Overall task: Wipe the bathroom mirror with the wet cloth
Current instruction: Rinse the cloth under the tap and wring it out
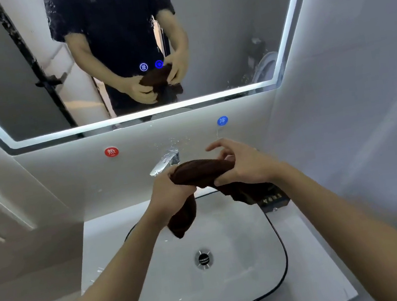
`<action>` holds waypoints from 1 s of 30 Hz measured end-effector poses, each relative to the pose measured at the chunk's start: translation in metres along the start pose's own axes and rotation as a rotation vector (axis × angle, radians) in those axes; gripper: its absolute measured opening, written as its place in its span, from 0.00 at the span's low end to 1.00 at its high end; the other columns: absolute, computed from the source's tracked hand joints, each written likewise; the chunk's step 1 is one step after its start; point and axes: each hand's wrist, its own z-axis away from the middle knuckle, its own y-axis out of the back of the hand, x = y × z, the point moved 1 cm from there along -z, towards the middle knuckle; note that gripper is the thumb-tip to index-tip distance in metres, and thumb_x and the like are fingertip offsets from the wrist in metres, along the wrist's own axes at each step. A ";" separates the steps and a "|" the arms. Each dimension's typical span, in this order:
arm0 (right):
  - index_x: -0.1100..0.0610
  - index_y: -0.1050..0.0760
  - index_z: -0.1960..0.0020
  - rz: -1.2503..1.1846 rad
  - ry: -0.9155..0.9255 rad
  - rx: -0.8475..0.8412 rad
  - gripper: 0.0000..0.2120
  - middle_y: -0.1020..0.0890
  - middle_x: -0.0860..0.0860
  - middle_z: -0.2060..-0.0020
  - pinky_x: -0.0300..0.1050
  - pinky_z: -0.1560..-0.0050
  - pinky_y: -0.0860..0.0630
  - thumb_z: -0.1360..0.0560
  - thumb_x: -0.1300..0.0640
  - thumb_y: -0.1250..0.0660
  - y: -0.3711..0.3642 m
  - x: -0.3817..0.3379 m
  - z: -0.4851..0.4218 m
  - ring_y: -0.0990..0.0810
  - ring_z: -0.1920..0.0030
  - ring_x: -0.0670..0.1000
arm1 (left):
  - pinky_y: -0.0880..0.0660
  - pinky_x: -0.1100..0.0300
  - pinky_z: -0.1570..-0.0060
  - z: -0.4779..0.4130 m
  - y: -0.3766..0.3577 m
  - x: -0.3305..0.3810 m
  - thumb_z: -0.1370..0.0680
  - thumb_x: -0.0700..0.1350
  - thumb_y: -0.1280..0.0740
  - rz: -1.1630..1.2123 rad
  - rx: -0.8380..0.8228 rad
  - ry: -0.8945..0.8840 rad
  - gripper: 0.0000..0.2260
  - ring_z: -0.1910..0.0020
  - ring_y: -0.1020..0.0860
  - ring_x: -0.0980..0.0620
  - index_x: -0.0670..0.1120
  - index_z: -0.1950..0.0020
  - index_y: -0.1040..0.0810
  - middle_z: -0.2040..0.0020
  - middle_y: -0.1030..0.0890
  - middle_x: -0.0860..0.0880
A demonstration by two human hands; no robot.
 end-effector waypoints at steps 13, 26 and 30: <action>0.43 0.30 0.32 -0.917 -0.076 0.154 0.31 0.19 0.39 0.40 0.45 0.41 0.25 0.31 0.40 0.23 -0.126 0.045 0.049 0.22 0.39 0.43 | 0.18 0.52 0.52 -0.003 -0.023 0.016 0.31 0.24 0.50 0.737 0.075 0.323 0.22 0.48 0.16 0.42 0.32 0.47 0.21 0.48 0.15 0.38; 0.61 0.21 0.34 -2.013 -0.233 0.253 0.21 0.16 0.61 0.45 0.50 0.51 0.15 0.24 0.53 0.34 -0.133 0.012 0.017 0.14 0.50 0.60 | 0.22 0.31 0.53 0.037 -0.042 0.024 0.46 0.27 0.42 0.283 -0.025 -0.077 0.22 0.49 0.19 0.30 0.34 0.53 0.27 0.55 0.20 0.30; 0.61 0.18 0.56 -1.959 -0.183 0.427 0.13 0.18 0.59 0.57 0.48 0.48 0.20 0.24 0.59 0.41 -0.133 0.013 0.007 0.18 0.54 0.58 | 0.22 0.46 0.54 0.037 -0.025 0.006 0.43 0.29 0.37 0.408 -0.120 -0.008 0.25 0.47 0.18 0.38 0.34 0.45 0.28 0.50 0.17 0.37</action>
